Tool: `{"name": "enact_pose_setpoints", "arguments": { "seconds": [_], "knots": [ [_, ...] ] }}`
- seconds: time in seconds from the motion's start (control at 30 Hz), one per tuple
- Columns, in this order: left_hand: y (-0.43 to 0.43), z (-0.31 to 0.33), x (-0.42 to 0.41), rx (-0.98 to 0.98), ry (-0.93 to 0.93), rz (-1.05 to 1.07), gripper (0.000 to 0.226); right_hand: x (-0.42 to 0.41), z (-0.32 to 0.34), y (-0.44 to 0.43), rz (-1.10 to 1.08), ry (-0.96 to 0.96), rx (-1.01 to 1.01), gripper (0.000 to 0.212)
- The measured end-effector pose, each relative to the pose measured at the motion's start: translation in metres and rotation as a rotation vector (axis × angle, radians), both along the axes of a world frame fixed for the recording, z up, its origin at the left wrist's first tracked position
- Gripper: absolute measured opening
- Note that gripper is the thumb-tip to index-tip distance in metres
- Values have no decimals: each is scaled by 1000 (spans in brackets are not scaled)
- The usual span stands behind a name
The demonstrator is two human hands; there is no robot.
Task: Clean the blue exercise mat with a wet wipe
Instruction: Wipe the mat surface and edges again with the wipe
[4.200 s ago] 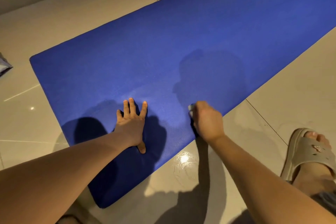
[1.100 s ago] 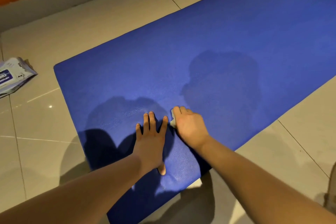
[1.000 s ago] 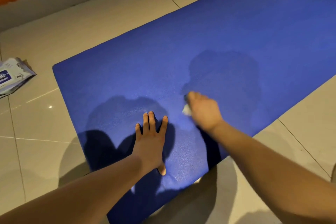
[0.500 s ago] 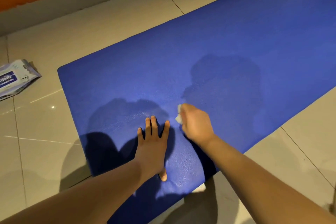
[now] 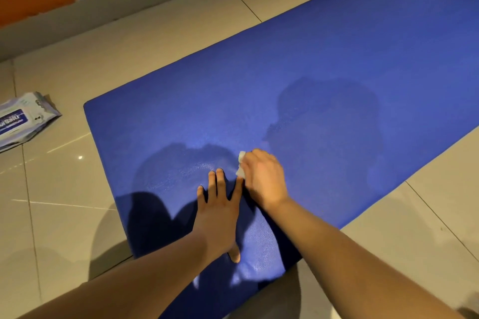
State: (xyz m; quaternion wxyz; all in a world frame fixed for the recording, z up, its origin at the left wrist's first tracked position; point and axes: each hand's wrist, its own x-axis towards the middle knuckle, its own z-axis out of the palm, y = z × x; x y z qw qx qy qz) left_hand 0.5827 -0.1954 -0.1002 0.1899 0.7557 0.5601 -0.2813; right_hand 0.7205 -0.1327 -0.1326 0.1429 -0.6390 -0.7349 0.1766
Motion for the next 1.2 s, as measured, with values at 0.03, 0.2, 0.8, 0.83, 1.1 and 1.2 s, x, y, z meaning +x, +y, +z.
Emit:
{"name": "enact_pose_setpoints", "arguments": {
  "seconds": [0.03,0.2,0.8,0.83,1.1,1.2],
  "knots": [
    [0,0,-1,-4,-9,2,166,1,-2,1,95,-32,38,22],
    [0,-1,-6,-3,-37,-6,167,77,-4,56,-262,-78,59,4],
    [31,18,-138,52,-13,271,163,-71,-1,1,-85,108,-51,22],
    [30,16,-143,36,-19,317,165,-83,1,-9,5,123,-61,19],
    [29,4,-147,28,-72,385,167,-35,-12,19,234,-127,209,3],
    [28,2,-148,27,-82,394,168,-1,-15,42,-125,-126,199,11]
  ]
}}
